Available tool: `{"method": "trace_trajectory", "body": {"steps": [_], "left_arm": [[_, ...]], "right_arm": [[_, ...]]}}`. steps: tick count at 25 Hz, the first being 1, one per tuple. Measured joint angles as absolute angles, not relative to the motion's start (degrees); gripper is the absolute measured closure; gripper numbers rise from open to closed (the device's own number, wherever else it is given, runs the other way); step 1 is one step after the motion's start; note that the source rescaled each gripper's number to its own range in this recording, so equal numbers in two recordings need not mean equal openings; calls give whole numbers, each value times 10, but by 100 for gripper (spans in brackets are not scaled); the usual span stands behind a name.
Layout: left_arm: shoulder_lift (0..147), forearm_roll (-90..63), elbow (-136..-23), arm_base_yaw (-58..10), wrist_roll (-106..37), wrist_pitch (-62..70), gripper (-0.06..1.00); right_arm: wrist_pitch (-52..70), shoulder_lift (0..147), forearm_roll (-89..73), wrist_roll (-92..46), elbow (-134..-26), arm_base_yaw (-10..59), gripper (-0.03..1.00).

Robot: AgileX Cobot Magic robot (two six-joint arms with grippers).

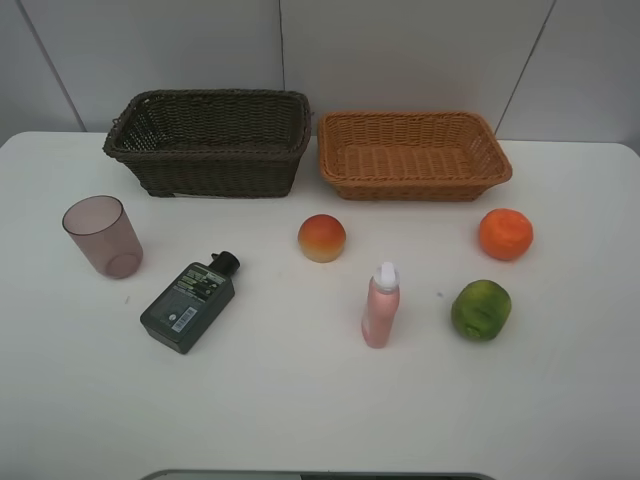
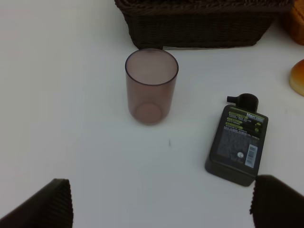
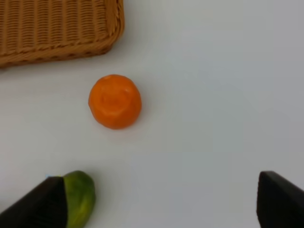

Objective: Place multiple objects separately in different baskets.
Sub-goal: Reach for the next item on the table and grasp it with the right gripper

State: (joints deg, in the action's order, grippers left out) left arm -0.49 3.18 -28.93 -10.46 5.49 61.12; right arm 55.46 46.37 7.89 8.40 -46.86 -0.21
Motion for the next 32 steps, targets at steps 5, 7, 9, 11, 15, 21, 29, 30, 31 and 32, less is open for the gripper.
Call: {"method": "trace_trajectory", "body": {"steps": [5,7,9,11,15,21,29,30,31,32], "left_arm": [[-5,32,-289,-105,55,611,-1],[-5,32,-289,-105,55,611,-1],[-5,32,-289,-105,55,611,-1],[-5,32,-289,-105,55,610,-1],[-5,32,-289,-105,55,610,-1],[-5,32,-289,-105,55,610,-1],[-5,32,-289,-105,55,609,-1],[-5,32,-289,-105,55,609,-1],[-5,32,-289,-105,55,609,-1],[-5,32,-289,-105,55,609,-1]], "right_arm": [[495,602,46,88,-487,15,14],[475,652,33,88,-488,33,14],[466,693,24,98,-490,57,14],[462,726,20,128,-491,77,14],[461,782,25,226,-491,108,14],[469,824,53,368,-491,154,12],[475,877,100,518,-491,206,12],[477,884,104,531,-491,206,12],[477,893,107,540,-490,208,12],[477,902,109,549,-488,212,12]]}}
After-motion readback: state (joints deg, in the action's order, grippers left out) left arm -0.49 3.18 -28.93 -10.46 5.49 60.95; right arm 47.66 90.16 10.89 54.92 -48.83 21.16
